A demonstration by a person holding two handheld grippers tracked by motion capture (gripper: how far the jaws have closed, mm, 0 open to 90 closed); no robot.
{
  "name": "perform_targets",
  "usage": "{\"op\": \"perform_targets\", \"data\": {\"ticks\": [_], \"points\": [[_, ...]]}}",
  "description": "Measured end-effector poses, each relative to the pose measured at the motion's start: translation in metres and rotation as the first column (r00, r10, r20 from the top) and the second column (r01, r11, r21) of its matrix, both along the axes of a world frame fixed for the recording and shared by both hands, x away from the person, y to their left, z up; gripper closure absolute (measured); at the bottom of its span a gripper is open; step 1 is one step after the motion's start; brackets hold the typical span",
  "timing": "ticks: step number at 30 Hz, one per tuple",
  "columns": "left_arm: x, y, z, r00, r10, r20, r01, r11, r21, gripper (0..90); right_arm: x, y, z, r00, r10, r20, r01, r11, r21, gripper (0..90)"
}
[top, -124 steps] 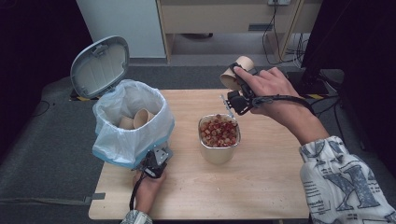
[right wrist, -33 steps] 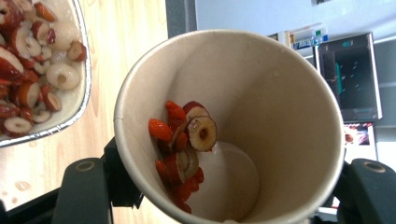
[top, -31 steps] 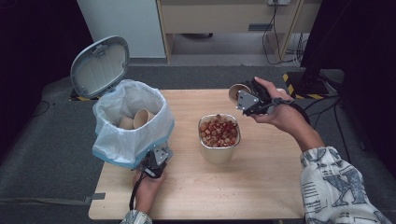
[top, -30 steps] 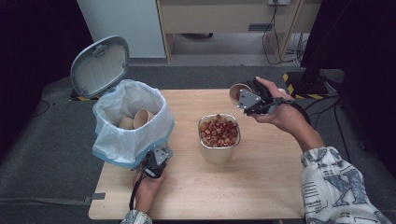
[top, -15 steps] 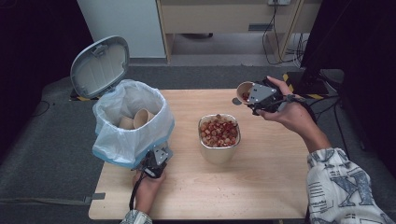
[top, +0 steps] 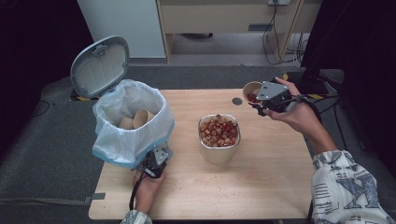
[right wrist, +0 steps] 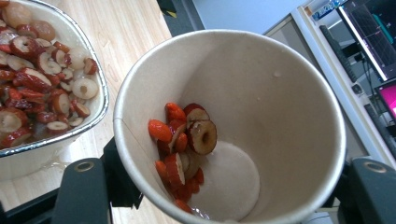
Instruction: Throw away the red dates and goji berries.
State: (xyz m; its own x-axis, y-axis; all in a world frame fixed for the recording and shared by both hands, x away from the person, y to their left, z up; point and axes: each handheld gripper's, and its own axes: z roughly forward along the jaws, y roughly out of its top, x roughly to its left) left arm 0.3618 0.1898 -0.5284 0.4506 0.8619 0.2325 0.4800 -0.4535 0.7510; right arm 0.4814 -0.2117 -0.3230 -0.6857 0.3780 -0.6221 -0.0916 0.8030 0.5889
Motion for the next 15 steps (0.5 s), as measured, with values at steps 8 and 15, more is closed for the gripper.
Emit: {"op": "perform_targets", "data": {"ticks": [8,15], "points": [[0.000,0.000,0.000,1.0000,0.001,0.000,-0.001,1.0000,-0.001,89.3,-0.001,-0.007,0.001,0.9986,0.007,-0.053,-0.003,0.998,0.067,30.9],[0.000,0.000,0.000,1.0000,0.000,0.000,0.000,1.0000,-0.002,89.2,-0.001,-0.015,0.000,0.9957,0.000,-0.093,0.011,0.993,0.114,31.0]]}}
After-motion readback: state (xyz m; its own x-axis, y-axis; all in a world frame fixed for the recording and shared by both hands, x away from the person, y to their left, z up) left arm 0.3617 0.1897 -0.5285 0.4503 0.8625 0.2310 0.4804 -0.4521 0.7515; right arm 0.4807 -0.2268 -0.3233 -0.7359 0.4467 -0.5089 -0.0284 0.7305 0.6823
